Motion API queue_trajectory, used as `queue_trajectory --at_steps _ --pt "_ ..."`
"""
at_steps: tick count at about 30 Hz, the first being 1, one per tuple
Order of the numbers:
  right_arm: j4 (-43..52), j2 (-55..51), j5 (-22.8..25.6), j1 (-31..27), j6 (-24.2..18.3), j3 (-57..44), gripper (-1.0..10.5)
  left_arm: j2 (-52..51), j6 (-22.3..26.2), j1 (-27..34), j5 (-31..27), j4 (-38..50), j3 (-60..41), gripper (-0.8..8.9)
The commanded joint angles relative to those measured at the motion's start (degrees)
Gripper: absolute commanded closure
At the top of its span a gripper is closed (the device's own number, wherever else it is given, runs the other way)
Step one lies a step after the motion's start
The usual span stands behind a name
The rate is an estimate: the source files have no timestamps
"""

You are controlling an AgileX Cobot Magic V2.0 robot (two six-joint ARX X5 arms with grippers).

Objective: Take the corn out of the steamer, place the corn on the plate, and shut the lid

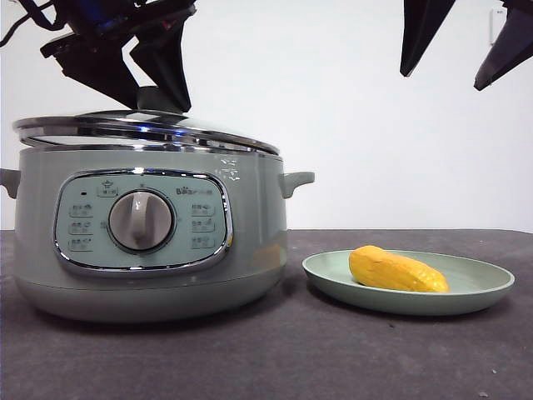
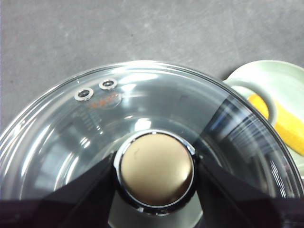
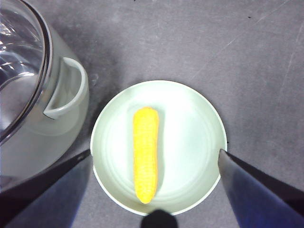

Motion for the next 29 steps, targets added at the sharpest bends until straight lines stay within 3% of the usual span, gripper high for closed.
queue_trajectory --at_steps 1,20,22,26,29 --pt "0.28 0.0 0.11 0.02 0.48 -0.15 5.1 -0.59 -0.44 -0.39 0.07 2.97 0.17 8.22" --pt "0.26 0.0 -0.07 0.04 0.5 -0.15 5.1 -0.5 -1.44 -0.35 -0.07 2.89 -3.43 8.09" --pt "0.26 0.0 -0.07 0.04 0.5 -0.15 5.1 -0.5 -1.44 -0.26 -0.09 2.67 -3.43 7.3" --pt "0.26 0.0 -0.07 0.02 0.5 -0.15 5.1 -0.5 -1.46 0.04 -0.13 2.62 -3.43 3.77" --pt "0.26 0.0 -0.07 0.04 0.48 -0.15 5.1 -0.5 -1.44 0.17 -0.46 3.15 -3.43 3.66"
